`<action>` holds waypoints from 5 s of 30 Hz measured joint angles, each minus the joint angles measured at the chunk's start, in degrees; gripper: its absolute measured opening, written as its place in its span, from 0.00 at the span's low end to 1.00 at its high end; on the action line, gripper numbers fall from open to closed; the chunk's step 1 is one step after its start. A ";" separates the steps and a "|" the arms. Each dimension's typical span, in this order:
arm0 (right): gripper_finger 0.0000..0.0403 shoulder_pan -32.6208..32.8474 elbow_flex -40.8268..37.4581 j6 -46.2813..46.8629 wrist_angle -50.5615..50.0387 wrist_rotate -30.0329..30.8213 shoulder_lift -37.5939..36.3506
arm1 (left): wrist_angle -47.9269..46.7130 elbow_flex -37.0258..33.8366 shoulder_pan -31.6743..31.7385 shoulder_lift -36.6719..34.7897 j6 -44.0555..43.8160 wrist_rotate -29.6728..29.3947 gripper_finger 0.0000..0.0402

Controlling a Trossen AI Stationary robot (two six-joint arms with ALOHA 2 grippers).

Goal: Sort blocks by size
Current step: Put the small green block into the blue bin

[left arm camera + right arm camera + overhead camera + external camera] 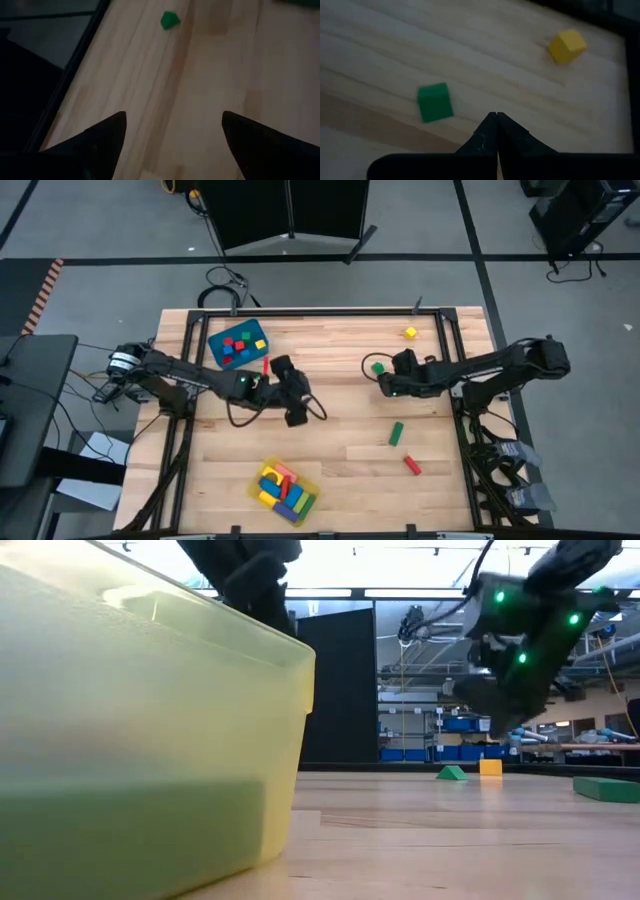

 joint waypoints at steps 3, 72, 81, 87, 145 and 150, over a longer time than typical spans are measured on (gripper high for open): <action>0.02 -3.02 -1.16 -1.05 3.41 -2.81 2.68 | -4.28 0.00 0.88 -0.04 -0.42 -0.08 0.82; 0.03 8.65 -2.38 -46.74 58.95 -12.95 -9.86 | 6.35 15.65 20.21 32.88 -33.16 18.79 0.92; 0.03 8.81 -2.38 -46.76 59.01 -12.95 -9.86 | 6.42 15.74 20.25 34.00 -31.23 16.87 0.81; 0.03 8.81 -2.38 -46.74 59.14 -12.95 -9.86 | 7.83 15.69 20.39 35.01 -31.23 15.85 0.71; 0.03 17.25 -2.38 -47.91 45.24 -12.97 -9.83 | -21.08 -11.01 34.74 -10.34 -28.91 1.64 0.34; 0.07 18.87 -2.38 -44.42 41.53 -12.97 -9.83 | -20.57 -15.56 39.34 -12.02 -28.80 2.09 0.41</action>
